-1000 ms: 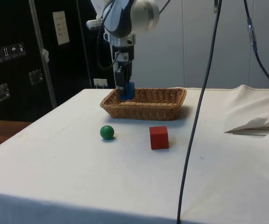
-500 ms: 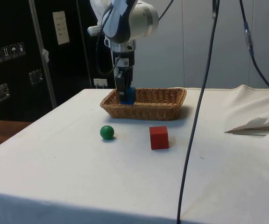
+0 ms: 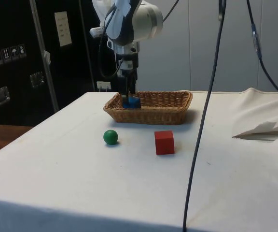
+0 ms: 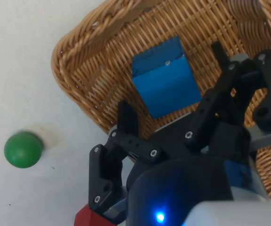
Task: Place all non-red objects into the basket.
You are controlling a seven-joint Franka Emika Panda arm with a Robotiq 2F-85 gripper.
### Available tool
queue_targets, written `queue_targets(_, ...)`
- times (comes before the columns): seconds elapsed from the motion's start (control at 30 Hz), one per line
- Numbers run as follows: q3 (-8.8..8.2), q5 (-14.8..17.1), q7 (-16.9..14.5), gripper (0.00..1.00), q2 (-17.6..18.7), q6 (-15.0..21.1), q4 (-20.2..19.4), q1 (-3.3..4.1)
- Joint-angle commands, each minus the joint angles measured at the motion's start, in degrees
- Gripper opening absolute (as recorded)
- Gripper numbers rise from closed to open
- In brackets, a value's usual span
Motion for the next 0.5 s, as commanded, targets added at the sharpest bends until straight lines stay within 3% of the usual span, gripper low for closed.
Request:
queue_targets(0.0,0.34,0.4,-0.2,1.00,0.1,-0.1,0.3,-0.29)
queue_targets(0.23,0.00,0.0,0.0,1.00,0.0,0.0,0.1,0.00)
queue_targets(0.47,-1.32,-1.0,0.9,1.00,-4.3,-3.4,-0.3,0.57)
